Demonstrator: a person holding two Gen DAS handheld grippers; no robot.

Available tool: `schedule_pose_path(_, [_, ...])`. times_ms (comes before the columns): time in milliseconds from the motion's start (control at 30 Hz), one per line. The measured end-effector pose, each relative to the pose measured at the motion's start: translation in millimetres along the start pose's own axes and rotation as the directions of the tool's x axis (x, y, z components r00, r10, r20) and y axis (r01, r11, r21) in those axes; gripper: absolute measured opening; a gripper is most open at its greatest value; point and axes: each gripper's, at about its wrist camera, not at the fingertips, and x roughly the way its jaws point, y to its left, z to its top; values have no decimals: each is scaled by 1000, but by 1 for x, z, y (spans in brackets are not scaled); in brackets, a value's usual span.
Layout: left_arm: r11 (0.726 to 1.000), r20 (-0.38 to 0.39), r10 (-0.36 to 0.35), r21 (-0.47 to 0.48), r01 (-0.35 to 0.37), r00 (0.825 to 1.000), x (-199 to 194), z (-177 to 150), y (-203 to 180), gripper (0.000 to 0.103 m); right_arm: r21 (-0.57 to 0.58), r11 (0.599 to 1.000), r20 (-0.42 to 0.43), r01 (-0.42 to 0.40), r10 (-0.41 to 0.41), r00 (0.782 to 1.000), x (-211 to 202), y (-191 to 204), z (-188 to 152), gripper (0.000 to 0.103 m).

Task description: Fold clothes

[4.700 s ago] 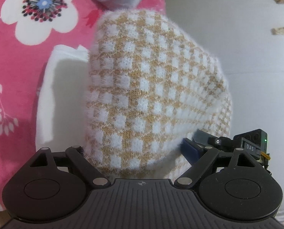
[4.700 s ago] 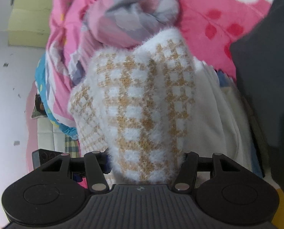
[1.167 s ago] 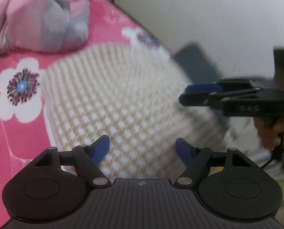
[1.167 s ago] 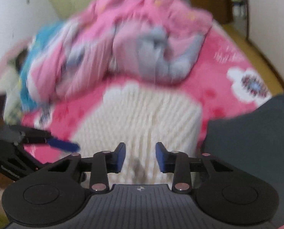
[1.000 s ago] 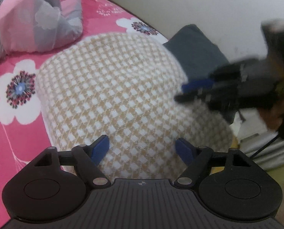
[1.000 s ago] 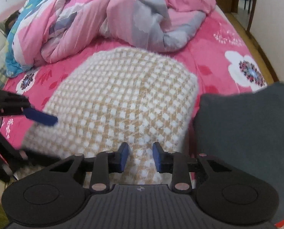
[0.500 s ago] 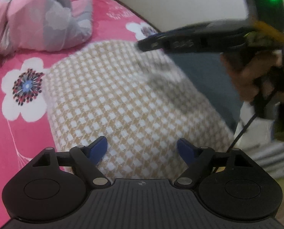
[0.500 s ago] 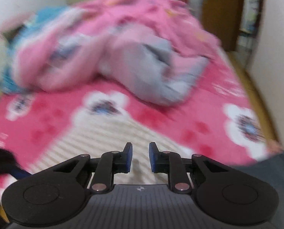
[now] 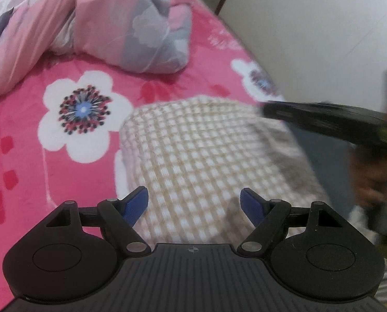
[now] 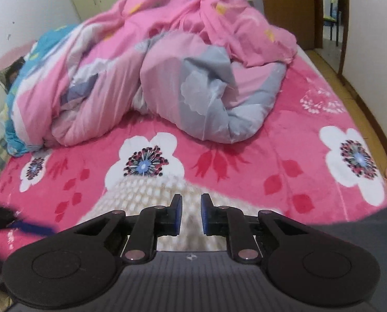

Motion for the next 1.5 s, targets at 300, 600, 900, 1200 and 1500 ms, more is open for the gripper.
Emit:
schedule_pose_path(300, [995,-91,92,32,-90,992,14,4,-22,83,60,992,-123,111,-103,987,-6,-7,-43,17])
schedule_pose_path(600, [989,-102,148,38,-145,984,14,3,-28,83,-35,998,-108,-55,51,993,-72,30,-82,17])
schedule_pose_path(900, [968,-76,233,116,-223,970,14,0,-47,83,-47,997,-83,-69,65,994,-91,44,-94,17])
schedule_pose_path(1200, [956,-74,267,143,-255,961,14,-3,-55,83,-73,997,-165,0,-12,986,-79,48,-120,16])
schedule_pose_path(1500, [952,-75,276,158,-262,958,11,-4,-58,83,78,995,-165,59,-45,985,-87,29,-127,16])
